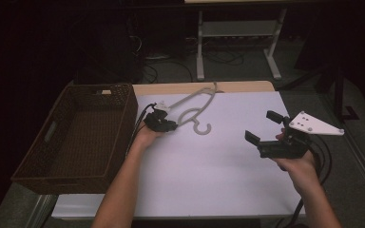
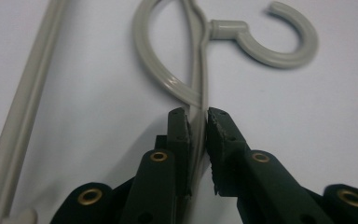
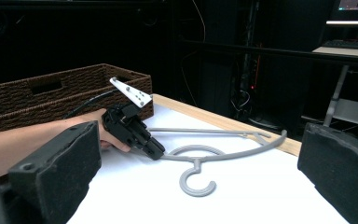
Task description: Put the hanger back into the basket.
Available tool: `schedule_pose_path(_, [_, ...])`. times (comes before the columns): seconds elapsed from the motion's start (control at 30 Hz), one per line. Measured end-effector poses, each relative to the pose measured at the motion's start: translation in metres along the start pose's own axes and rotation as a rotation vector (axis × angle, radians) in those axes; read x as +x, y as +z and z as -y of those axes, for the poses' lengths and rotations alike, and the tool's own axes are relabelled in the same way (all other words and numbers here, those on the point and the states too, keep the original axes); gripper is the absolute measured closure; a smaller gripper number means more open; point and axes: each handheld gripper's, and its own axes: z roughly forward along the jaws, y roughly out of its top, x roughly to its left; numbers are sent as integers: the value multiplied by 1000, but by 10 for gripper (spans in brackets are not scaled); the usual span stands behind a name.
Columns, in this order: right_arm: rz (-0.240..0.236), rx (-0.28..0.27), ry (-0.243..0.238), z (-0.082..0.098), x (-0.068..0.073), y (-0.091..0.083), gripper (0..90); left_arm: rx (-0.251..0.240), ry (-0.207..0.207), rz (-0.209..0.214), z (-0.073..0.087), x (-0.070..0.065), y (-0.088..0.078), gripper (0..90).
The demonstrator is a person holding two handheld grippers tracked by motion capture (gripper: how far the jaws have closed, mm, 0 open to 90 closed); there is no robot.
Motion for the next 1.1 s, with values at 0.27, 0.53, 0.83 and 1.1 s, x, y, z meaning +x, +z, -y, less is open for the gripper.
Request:
schedule_pose_path(0.27, [1,1,3,0,0,0,0,50,-16,11,-4,-10,-2,821])
schedule_pose_path(0.53, [3,5,2,1,-1,0,0,104,16,37,-7,-24,-3,821])
schedule_pose_path(0.83, [3,5,-2,2,-1,0,0,105,35,90,-6,-49,-5,821])
schedule_pose_path(1.1, [4,6,1,2,-1,1,0,125,99,150,-5,-82,-11,821])
